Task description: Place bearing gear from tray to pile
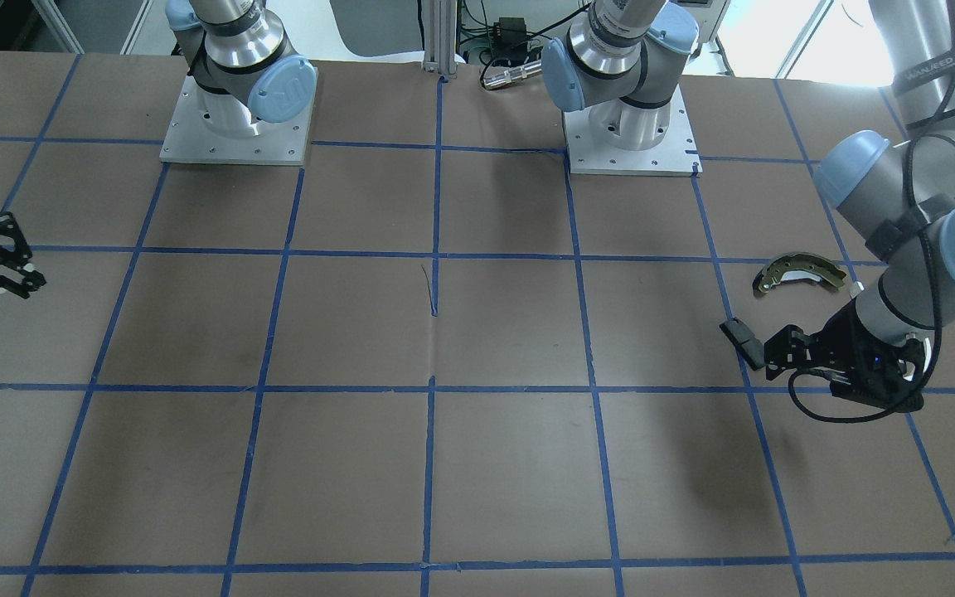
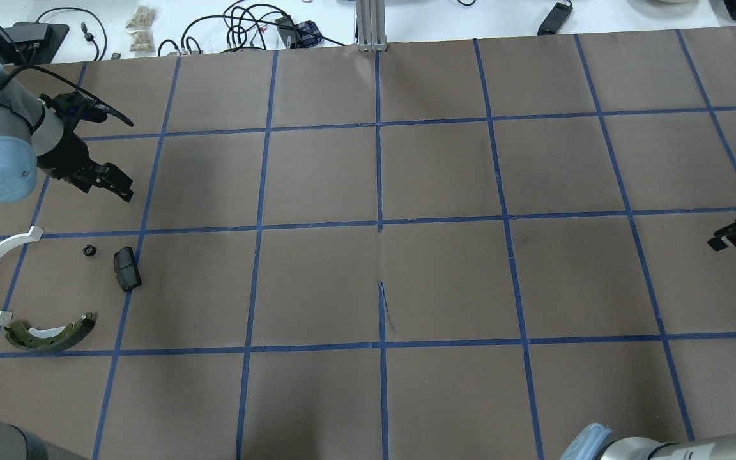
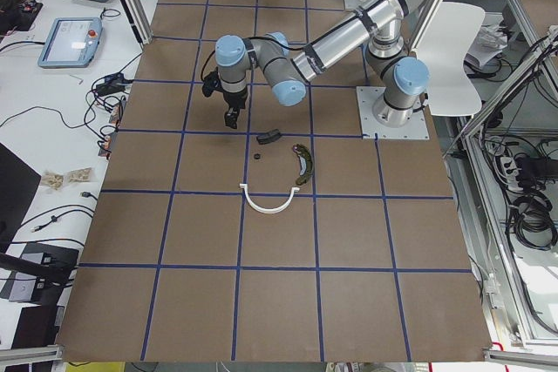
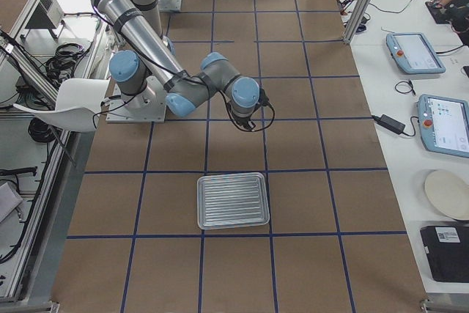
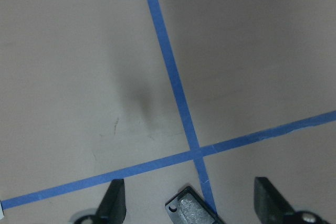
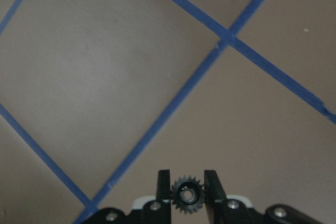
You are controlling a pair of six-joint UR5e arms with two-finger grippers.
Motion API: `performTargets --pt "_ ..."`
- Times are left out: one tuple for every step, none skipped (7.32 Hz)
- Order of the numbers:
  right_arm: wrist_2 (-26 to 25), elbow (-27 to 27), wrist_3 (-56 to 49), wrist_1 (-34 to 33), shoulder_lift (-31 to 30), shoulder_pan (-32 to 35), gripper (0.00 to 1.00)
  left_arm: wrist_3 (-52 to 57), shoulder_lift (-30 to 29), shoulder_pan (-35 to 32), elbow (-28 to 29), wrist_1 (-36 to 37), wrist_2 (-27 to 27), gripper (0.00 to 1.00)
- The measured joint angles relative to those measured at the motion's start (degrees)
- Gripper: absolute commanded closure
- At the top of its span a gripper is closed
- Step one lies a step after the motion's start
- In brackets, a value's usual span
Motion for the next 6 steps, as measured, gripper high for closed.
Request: performTargets --pt "1.49 5.57 9.00 -6.14 -2.87 4.24 1.00 -0.10 -0.66 -0.08 2.09 -1.49 -1.40 0.00" --pt "2.02 9.53 19.76 -13.41 -4.41 10.40 1.00 -0.59 -0.78 -0.63 3.71 -2.80 -2.78 0.00" --pt "1.99 11.57 32.20 -20.81 -4.28 18.22 1.00 -2.54 -0.16 -2.54 4.50 -4.32 -3.40 0.00" --pt "1.78 11.94 45.74 -28.00 -2.01 26.64 1.00 -5.95 0.81 -5.46 4.52 -5.67 -3.45 0.00" --pt "1.59 10.69 58.12 -33.85 1.72 34.06 1.00 -9.25 1.74 -8.08 4.16 -7.08 -3.26 0.00" --pt "1.44 7.67 68.93 -37.13 5.56 40.47 1.00 -13.25 2.50 -10.00 3.67 -8.61 -3.11 0.02"
